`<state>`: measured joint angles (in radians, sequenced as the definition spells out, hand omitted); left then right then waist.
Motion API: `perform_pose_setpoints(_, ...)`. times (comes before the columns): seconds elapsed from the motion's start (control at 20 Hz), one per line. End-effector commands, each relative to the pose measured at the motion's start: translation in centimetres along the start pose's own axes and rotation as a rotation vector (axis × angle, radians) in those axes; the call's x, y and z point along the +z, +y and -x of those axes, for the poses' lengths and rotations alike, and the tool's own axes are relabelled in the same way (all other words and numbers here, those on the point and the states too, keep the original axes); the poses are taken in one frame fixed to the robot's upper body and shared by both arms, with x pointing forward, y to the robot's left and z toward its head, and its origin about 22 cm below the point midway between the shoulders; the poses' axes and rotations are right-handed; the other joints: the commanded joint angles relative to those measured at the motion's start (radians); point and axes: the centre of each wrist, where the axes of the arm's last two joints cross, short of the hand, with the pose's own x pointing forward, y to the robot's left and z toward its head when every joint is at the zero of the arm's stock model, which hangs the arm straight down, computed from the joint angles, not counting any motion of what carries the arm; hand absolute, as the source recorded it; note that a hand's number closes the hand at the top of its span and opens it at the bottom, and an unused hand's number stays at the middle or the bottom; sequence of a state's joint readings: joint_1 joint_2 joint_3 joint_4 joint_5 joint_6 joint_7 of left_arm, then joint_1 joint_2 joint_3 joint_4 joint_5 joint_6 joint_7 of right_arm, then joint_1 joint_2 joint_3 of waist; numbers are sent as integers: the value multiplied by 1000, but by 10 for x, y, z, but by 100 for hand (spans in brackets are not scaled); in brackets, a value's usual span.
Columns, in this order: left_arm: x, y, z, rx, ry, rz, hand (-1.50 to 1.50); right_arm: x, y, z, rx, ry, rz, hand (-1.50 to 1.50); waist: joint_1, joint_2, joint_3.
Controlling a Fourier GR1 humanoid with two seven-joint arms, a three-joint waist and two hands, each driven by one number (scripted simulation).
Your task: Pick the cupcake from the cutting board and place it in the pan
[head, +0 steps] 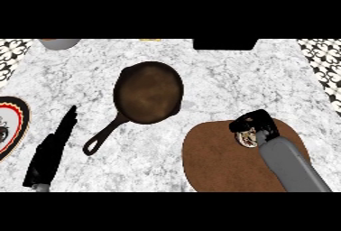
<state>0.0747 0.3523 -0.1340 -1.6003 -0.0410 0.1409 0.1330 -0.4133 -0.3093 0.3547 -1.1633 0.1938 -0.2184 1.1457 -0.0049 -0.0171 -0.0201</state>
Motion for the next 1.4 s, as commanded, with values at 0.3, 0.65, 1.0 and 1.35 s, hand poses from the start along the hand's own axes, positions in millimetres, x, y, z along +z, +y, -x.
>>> perform_pose_setpoints(0.3,-2,1,-8,7,19,-15,0,73,97,51,297,-111,212,150,-20,4,18)
perform_pose_setpoints(0.65,-3,-9,6,10,29,-16,0,105,69,11,287,-444,703,150,-20,1,15)
perform_pose_setpoints(1.0,8,2,5,-17,6,-9,0,172,67,-37,271,-643,895,150,11,12,19)
perform_pose_setpoints(1.35,-6,5,4,-6,-13,-16,0,178,63,-105,172,-752,745,150,21,21,20)
